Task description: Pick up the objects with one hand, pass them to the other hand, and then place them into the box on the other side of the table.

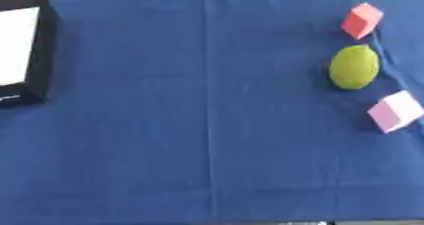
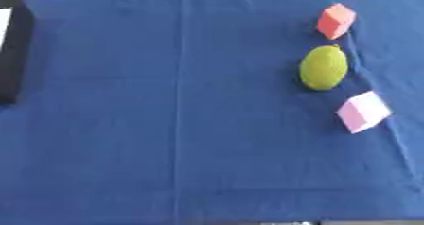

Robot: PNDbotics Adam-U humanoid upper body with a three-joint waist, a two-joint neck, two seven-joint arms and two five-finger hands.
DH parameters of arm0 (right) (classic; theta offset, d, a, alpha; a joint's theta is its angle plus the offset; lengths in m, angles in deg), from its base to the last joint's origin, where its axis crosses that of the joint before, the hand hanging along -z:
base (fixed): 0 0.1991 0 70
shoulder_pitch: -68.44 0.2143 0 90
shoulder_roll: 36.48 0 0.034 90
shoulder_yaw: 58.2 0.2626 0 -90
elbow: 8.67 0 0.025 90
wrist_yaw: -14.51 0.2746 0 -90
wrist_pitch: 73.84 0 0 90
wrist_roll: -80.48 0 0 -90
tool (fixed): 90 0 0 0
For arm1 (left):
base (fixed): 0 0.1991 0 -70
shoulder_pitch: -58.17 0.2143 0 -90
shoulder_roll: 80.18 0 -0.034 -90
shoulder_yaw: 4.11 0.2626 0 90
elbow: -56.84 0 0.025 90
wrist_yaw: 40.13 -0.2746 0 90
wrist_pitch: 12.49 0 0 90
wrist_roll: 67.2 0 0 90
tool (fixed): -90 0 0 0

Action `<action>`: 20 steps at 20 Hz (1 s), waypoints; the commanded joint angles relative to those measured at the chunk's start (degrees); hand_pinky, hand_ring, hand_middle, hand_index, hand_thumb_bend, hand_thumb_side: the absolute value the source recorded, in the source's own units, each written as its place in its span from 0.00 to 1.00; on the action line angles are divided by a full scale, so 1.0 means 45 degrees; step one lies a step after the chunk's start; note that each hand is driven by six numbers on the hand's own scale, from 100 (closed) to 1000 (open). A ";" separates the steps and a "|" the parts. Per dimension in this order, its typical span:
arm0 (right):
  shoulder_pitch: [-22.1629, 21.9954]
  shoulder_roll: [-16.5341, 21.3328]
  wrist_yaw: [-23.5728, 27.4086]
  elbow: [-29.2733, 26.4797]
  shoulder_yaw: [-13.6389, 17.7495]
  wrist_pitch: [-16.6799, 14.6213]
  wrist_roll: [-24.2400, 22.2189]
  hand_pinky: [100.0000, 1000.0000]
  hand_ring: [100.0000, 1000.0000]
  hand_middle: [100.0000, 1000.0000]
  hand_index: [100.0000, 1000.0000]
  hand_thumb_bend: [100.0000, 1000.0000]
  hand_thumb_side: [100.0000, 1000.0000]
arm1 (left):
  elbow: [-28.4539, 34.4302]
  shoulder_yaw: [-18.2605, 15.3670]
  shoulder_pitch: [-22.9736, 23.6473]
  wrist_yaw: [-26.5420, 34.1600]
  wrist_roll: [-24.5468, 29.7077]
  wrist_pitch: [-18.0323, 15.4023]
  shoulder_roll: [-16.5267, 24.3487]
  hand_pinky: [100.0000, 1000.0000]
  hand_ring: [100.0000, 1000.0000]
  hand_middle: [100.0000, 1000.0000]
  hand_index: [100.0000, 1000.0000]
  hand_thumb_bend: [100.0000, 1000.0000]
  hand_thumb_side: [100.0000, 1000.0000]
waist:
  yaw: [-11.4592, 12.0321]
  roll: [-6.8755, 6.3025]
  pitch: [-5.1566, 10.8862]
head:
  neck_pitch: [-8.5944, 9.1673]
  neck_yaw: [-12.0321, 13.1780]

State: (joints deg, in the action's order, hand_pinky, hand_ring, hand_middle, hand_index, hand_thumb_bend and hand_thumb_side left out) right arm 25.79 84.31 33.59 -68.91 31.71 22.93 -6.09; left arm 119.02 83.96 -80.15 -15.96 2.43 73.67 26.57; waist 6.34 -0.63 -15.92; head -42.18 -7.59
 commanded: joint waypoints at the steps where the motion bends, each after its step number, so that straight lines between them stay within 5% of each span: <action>1: 0.0145 0.0630 0.0025 -0.0285 0.0037 0.0034 0.0018 0.82 0.77 0.75 0.83 0.43 0.38 | 0.0106 -0.0097 -0.0143 0.0003 -0.0007 0.0020 0.0402 0.86 0.81 0.79 0.86 0.40 0.71 | -0.0009 0.0000 0.0318 | 0.0037 -0.0039; 10: 0.0070 0.0864 -0.0198 -0.0604 -0.0145 0.0001 -0.0293 0.82 0.77 0.76 0.83 0.45 0.37 | 0.0139 -0.0065 -0.0141 0.0014 0.0001 0.0008 0.0393 0.85 0.81 0.79 0.86 0.39 0.71 | 0.0002 -0.0012 0.0296 | 0.0001 -0.0045; 20: -0.1713 0.3166 -0.2151 -0.3787 -0.1450 -0.0814 -0.2299 0.87 0.82 0.80 0.85 0.49 0.36 | 0.0186 0.0013 -0.0116 -0.0088 0.0052 0.0058 0.0528 0.85 0.81 0.80 0.86 0.38 0.72 | -0.0063 0.0129 0.0286 | 0.0012 -0.0202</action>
State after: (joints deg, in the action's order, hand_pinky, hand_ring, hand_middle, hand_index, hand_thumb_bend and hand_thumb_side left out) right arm 17.58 94.52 25.18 -83.47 24.98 19.54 -15.33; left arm 118.95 84.03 -80.04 -15.97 2.56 73.82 26.57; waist 6.09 -0.03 -15.92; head -42.24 -8.27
